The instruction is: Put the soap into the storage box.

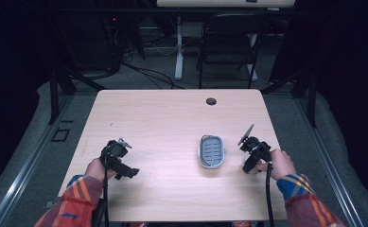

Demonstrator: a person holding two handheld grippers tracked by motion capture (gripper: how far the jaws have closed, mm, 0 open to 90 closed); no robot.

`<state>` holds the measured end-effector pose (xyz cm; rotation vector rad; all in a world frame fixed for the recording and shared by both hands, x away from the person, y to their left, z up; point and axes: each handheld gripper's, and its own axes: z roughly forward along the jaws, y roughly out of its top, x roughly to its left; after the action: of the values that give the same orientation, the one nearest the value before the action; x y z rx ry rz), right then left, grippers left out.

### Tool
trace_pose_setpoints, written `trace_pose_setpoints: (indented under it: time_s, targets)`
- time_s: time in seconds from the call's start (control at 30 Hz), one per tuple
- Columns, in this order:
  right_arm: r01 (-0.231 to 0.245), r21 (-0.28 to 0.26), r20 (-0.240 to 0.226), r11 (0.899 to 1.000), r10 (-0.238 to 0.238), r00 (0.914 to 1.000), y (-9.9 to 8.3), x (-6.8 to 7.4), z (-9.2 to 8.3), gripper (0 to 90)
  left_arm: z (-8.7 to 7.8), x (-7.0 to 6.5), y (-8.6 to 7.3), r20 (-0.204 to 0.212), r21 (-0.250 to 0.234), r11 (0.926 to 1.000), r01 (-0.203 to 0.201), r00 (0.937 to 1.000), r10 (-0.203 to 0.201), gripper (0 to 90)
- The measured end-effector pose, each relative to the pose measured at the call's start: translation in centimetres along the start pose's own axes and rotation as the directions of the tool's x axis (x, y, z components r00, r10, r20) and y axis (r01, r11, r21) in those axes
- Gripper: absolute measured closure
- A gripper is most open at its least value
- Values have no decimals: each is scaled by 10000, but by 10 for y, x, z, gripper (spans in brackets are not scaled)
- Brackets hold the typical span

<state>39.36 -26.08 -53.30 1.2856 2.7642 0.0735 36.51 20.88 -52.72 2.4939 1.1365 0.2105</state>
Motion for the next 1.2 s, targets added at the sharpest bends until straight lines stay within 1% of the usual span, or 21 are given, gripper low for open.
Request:
trace_pose_setpoints:
  time_s: [0.1, 0.17, 0.27, 0.3, 0.33, 0.37, 0.4, 0.43, 0.47, 0.53, 0.57, 0.6, 0.63, 0.7, 0.73, 0.8, 1.03, 1.07, 1.13, 1.17, 1.2]
  targets:
    - [311, 291, 69, 9991, -313, 9995, 1, -1, -2, 245, 0, 0, 0, -3, 7, 10000, -5, 10000, 5, 4]
    - [187, 138, -11, 9997, -187, 9998, 0, 0, -1, 245, 0, 0, 0, 1, 8, 10000, -11, 10000, 11, 4]
    - [230, 289, 23, 9993, -230, 9997, 1, 0, -3, 244, 0, 0, 0, -1, 9, 10000, -22, 10000, 22, 4]
    - [154, 69, 32, 9999, -154, 9999, 1, 1, -1, 244, 0, 0, 0, 20, -3, 10000, -7, 10000, 8, 4]
    - [79, 133, 11, 9999, -79, 10000, 2, 1, -2, 245, 0, 0, 1, 49, 28, 10000, -11, 10000, 11, 4]
    - [283, 184, 48, 9994, -284, 9996, 4, 0, -3, 245, 0, 0, 1, 33, 45, 10000, -34, 10000, 33, 4]
    - [163, 136, 18, 9998, -163, 9999, 5, 2, -3, 245, 0, 0, 1, 49, 41, 10000, -34, 10000, 34, 4]
    - [386, 339, 45, 9987, -388, 9992, 7, 0, -5, 245, 0, 0, 1, 56, 31, 10000, -18, 10000, 18, 4]
    - [254, 129, 44, 9996, -255, 9997, 8, 2, -5, 245, 0, 0, 0, 31, -4, 10000, -13, 10000, 13, 4]
    - [239, 67, 14, 9997, -239, 9997, 9, 2, -5, 245, 0, 0, 0, 62, 7, 10000, -17, 10000, 17, 4]
    - [368, 200, 64, 9991, -370, 9993, 11, 1, -7, 245, 0, 0, 0, 64, 0, 10000, -16, 10000, 16, 4]
    - [247, 2, 35, 9997, -247, 9997, 11, 2, -5, 245, 0, 0, 0, 39, -2, 10000, -24, 10000, 24, 4]
    - [409, 158, 61, 9990, -410, 9991, 13, 2, -7, 245, 0, 0, 0, 39, -5, 10000, -20, 10000, 20, 4]
    - [262, 36, 39, 9997, -262, 9996, 13, 3, -6, 245, 0, 0, 0, 50, -3, 10000, -14, 10000, 14, 4]
    - [462, 260, 47, 9986, -464, 9989, 15, 2, -8, 245, 0, 0, 0, 51, -6, 10000, -14, 10000, 14, 4]
    - [359, 59, 48, 9993, -359, 9993, 16, 4, -8, 245, 0, 0, 1, 66, 34, 10000, -17, 10000, 17, 4]
    - [532, 191, 86, 9984, -533, 9985, 22, 4, -12, 245, 0, 0, 1, 72, 43, 10000, -37, 10000, 37, 4]
    - [412, 29, 34, 9991, -412, 9991, 23, 5, -11, 245, 0, 0, 1, 55, 36, 10000, -45, 10000, 44, 4]
    - [700, 335, 109, 9970, -704, 9975, 26, 4, -14, 245, 0, 0, 1, 66, 25, 10000, -22, 10000, 21, 4]
    - [410, -40, 43, 9992, -410, 9992, 25, 6, -12, 245, 0, 0, 1, 64, 31, 10000, -22, 10000, 22, 4]
    - [588, 117, 81, 9982, -589, 9982, 27, 5, -14, 245, 0, 0, 1, 65, 33, 10000, -28, 10000, 28, 4]
